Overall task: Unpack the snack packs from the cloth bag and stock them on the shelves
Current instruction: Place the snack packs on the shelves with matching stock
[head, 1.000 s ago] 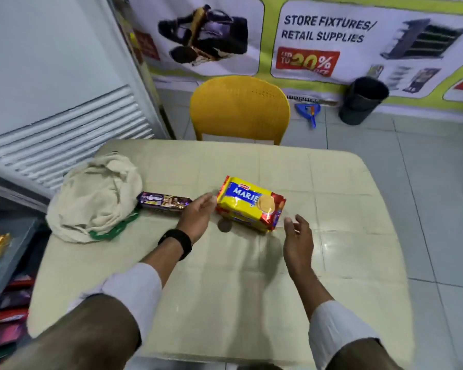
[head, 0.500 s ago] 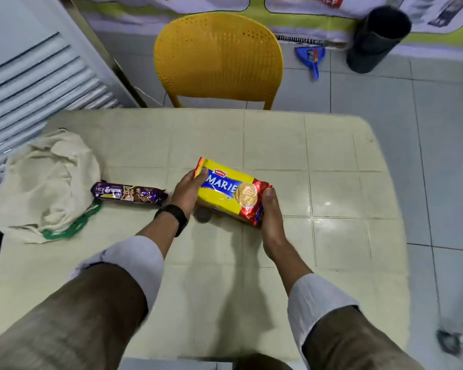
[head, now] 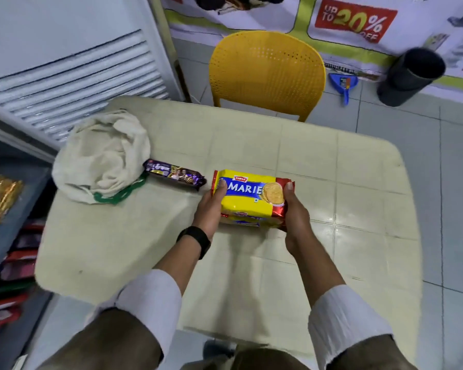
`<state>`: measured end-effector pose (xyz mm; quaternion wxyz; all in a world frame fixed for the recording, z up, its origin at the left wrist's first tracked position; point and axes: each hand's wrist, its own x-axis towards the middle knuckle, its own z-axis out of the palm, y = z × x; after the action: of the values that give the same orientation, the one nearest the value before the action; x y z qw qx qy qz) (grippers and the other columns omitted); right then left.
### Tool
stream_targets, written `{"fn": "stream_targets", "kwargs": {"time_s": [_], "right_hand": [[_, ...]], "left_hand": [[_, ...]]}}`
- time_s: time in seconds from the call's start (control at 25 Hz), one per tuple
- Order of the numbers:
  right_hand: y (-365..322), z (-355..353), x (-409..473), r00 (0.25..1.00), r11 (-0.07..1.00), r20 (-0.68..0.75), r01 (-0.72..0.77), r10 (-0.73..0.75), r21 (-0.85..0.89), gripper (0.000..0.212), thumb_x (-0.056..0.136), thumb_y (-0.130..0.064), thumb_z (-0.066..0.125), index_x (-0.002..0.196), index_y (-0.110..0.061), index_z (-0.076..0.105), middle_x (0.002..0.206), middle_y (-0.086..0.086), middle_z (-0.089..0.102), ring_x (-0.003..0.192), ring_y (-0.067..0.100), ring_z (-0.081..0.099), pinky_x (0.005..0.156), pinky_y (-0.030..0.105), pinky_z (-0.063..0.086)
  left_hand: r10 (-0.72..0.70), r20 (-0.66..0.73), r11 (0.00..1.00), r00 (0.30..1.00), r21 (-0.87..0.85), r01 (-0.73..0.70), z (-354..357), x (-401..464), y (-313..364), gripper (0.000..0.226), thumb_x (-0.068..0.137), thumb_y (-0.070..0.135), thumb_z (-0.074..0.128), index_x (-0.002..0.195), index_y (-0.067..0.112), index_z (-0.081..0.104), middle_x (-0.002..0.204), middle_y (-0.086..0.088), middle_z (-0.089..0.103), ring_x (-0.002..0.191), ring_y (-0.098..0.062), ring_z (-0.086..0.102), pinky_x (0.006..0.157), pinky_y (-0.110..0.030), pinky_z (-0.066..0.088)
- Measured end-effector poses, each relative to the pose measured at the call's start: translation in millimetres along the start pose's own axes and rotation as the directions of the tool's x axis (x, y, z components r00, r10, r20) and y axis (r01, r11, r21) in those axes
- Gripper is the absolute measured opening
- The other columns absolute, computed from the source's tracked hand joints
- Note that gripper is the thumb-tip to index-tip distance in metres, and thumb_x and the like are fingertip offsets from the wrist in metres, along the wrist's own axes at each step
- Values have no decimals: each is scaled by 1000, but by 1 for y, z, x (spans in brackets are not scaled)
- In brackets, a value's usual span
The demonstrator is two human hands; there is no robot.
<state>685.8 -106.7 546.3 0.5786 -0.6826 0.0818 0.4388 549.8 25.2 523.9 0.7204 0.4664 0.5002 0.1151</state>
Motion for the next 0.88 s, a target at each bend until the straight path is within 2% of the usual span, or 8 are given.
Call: {"fn": "stream_targets", "kwargs": {"time_s": [0.08,0.2,0.4,0.52,0.6,0.64,0.76,0.88], "right_hand": [[-15,20,-29,998,999,58,29,-27,-33,44,100,-58,47,100,-24,74,77,-7,80,66,9,76,68,29,57],[-32,83,-83,977,991,195,101,-81,-90,47,98,-61,48,106,-24,75,91,-2,82,76,14,78,71,31,57],[-28,229,-188,879,966,456,224,-143,-128,48,100,-59,45,110,-23,76,97,0,81,83,15,78,75,32,54],[-6,323,-252,800,951,578,282,-160,-127,39,99,-49,51,109,-20,76,97,3,81,82,19,77,85,38,55],[19,388,-296,725,937,668,326,-166,-121,35,97,-44,55,109,-19,76,99,5,81,84,22,76,88,41,55],[31,416,-316,685,929,708,351,-171,-116,35,97,-42,55,111,-18,76,101,6,81,85,23,76,85,40,56],[71,492,-377,546,920,822,385,-158,-79,34,100,-40,53,115,-18,74,101,3,81,89,20,78,77,35,56],[109,553,-426,468,909,873,409,-136,-78,40,100,-43,52,123,-17,72,110,6,79,104,26,75,91,40,56]], "left_hand": [[54,-56,997,997,-55,-57,-23,-30,11,68,78,80,59,126,33,66,118,5,75,109,-19,72,102,-49,53],[161,-163,976,973,-119,-182,-86,-82,39,65,82,77,57,126,29,67,117,3,76,108,-20,72,102,-49,53],[282,-412,912,866,-164,-375,-237,-174,78,56,85,73,57,123,33,68,114,7,77,106,-17,73,103,-48,51],[305,-542,875,783,-166,-456,-341,-233,91,61,81,76,59,123,32,68,114,7,77,107,-17,73,103,-47,52],[320,-637,832,701,-165,-530,-413,-278,92,58,84,73,59,123,31,68,115,7,76,106,-16,72,95,-41,55],[319,-676,815,665,-162,-556,-444,-298,91,57,86,71,58,124,30,68,115,6,76,105,-16,72,92,-39,56],[316,-754,778,575,-141,-612,-525,-356,80,56,88,70,56,124,29,69,116,5,76,109,-20,72,100,-46,53],[298,-822,764,486,-100,-637,-587,-404,73,55,90,68,54,120,25,71,112,4,78,101,-19,74,85,-36,51]]}}
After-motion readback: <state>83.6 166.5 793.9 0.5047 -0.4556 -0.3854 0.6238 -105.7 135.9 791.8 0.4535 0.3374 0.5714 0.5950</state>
